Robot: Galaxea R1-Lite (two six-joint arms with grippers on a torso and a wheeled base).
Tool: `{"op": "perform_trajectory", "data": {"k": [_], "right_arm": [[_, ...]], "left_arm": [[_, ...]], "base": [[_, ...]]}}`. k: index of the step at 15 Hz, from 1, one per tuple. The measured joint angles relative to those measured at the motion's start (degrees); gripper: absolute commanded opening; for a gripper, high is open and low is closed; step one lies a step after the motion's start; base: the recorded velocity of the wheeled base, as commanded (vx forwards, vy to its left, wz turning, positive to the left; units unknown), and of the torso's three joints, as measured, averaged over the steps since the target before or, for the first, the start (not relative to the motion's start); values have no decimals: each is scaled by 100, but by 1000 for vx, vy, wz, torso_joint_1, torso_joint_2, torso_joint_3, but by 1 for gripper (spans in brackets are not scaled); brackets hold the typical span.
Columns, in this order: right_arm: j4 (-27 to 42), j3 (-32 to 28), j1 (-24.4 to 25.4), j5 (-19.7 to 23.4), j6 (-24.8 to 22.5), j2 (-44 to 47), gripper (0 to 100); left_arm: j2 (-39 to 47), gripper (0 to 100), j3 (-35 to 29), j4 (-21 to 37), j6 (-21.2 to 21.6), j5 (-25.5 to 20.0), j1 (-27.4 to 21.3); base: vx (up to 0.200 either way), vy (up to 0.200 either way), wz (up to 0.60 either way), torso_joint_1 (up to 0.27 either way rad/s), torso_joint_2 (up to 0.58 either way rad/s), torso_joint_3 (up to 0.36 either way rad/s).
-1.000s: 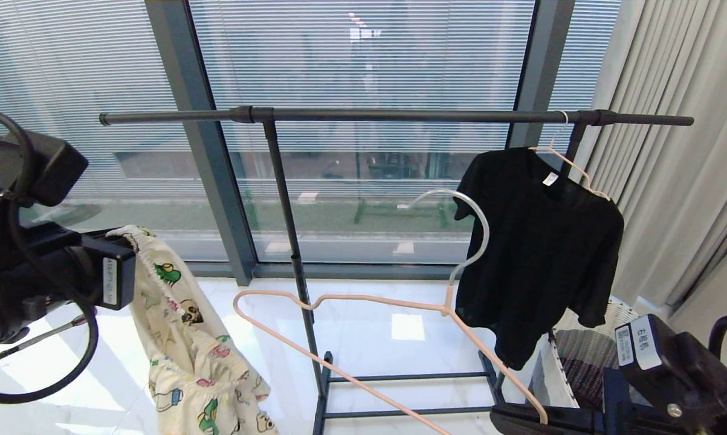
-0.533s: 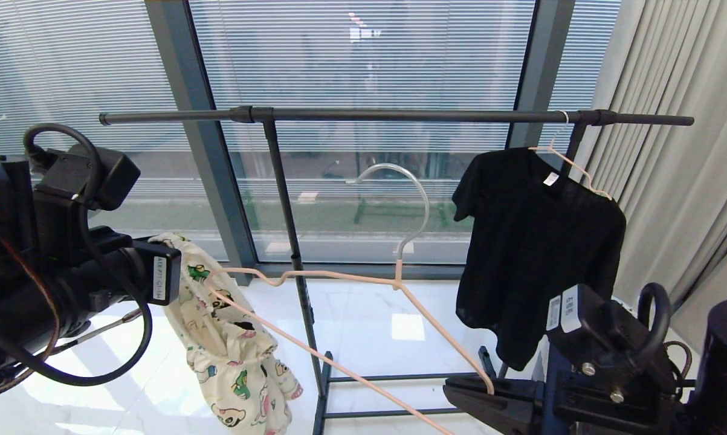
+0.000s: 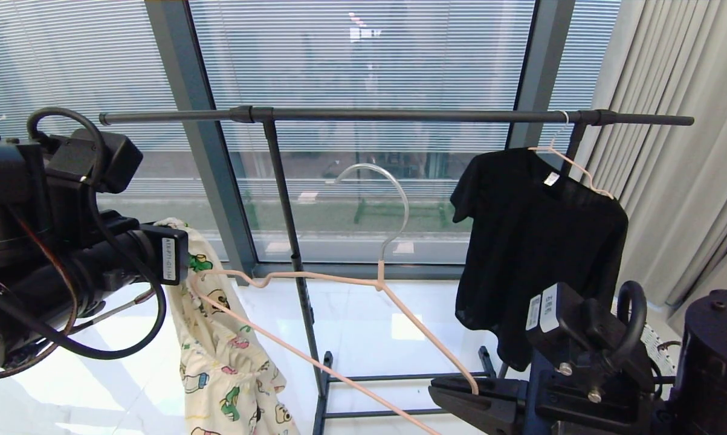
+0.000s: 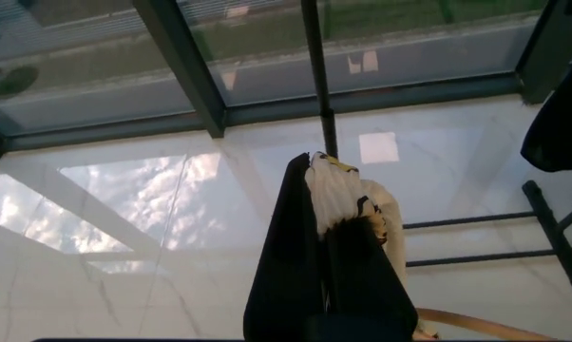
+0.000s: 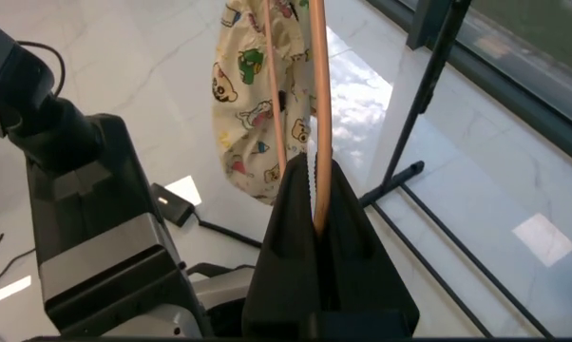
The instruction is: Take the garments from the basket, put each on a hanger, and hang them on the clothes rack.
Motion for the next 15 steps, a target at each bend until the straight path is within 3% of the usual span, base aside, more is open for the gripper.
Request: {"op": "perform_trajectory", "data": {"k": [11, 15], "right_arm": [[-16, -661, -41, -174, -39, 579, 0], [-383, -918, -50, -319, -26, 970, 0]], "left_arm": [[190, 0, -123, -288, 16, 158, 166], [191, 0, -126, -288, 2, 158, 63]], "base": [[0, 0, 0, 0, 0, 0], [0, 0, 0, 0, 0, 0]]}}
